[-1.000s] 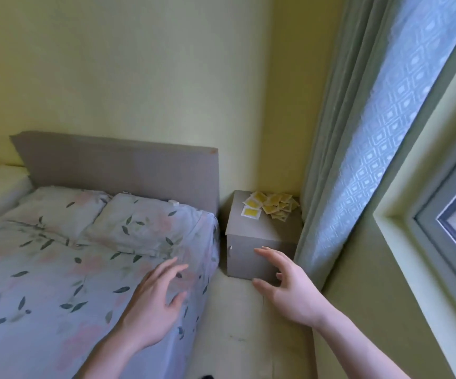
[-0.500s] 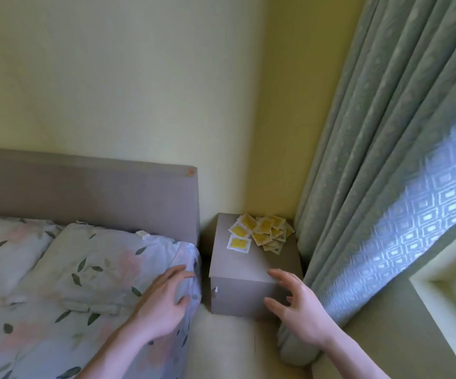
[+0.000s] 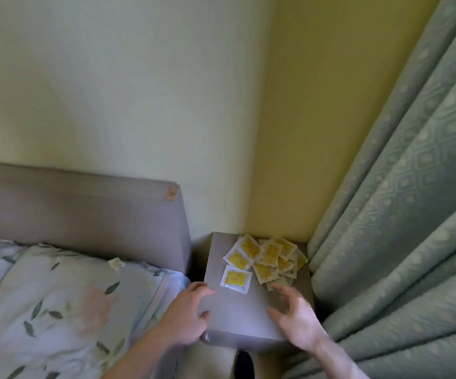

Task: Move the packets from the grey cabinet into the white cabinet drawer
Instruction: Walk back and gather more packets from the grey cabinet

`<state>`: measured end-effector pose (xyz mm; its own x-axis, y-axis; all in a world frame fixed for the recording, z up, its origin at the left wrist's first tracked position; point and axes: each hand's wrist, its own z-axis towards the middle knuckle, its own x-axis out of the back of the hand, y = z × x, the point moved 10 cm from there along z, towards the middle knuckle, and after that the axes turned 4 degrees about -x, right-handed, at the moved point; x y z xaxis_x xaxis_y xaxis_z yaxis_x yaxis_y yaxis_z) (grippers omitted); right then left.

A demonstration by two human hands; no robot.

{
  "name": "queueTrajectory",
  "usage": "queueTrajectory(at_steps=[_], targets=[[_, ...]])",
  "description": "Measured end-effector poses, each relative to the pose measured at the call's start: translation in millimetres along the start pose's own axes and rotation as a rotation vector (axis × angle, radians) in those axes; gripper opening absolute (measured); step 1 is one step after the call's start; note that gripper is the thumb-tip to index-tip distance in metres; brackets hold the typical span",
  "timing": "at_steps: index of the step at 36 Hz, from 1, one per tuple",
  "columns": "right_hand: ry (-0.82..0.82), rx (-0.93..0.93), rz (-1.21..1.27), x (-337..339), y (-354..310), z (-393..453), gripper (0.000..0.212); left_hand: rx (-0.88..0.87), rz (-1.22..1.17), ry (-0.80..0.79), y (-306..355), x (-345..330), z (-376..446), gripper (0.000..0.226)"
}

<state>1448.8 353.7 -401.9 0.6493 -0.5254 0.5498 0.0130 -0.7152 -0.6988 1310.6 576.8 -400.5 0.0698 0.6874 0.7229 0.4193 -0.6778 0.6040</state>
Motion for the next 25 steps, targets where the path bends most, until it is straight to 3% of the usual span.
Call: queueTrajectory(at_steps=[8, 17, 25], targets=[[-0.106, -0.113, -0.047, -16, 25, 159, 0.055, 0.106, 0.042, -0.043, -30, -4, 116, 0.048], [-0.039, -0.142, -0.233, -34, 15, 296, 0.045, 0.138, -0.009, -0.109, -82, -49, 211, 0.042], [-0.05, -0.177, -0.374, -86, 55, 400, 0.069, 0.074, -0.023, -0.125, -123, -116, 292, 0.045]])
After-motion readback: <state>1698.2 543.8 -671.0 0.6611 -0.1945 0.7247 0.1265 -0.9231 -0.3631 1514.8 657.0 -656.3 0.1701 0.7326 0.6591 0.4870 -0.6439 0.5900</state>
